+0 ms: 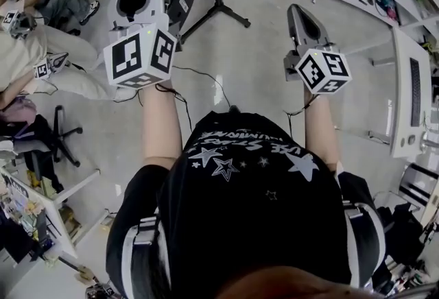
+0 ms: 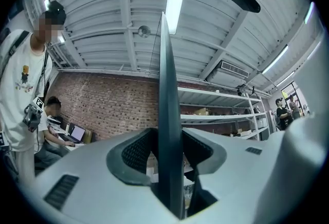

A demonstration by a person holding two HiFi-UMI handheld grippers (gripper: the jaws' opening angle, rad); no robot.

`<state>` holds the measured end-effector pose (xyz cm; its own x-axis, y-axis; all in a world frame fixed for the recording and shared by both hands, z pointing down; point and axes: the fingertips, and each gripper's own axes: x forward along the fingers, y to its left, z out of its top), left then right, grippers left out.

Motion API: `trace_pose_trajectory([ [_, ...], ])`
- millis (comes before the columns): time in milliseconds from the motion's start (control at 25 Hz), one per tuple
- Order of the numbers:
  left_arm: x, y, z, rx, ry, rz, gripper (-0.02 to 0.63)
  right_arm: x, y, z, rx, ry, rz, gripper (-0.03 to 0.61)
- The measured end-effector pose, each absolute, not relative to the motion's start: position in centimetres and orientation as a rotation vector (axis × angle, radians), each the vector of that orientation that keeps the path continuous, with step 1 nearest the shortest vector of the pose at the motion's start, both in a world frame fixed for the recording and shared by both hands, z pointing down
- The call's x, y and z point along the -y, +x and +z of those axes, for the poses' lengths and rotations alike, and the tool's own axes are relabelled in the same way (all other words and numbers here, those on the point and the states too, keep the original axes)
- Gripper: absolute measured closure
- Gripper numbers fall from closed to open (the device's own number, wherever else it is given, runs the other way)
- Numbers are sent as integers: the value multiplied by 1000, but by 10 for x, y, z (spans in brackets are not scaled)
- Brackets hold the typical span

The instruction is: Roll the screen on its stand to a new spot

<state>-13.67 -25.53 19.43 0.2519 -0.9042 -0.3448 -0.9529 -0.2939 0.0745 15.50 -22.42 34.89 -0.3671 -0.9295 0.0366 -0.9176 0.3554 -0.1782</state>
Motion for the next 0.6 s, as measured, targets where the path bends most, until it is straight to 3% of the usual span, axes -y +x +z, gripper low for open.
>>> trace_pose_trajectory([
  [600, 181, -145, 196, -1681, -2381, 565, 408, 169, 80, 356, -2555, -1696, -240, 571],
])
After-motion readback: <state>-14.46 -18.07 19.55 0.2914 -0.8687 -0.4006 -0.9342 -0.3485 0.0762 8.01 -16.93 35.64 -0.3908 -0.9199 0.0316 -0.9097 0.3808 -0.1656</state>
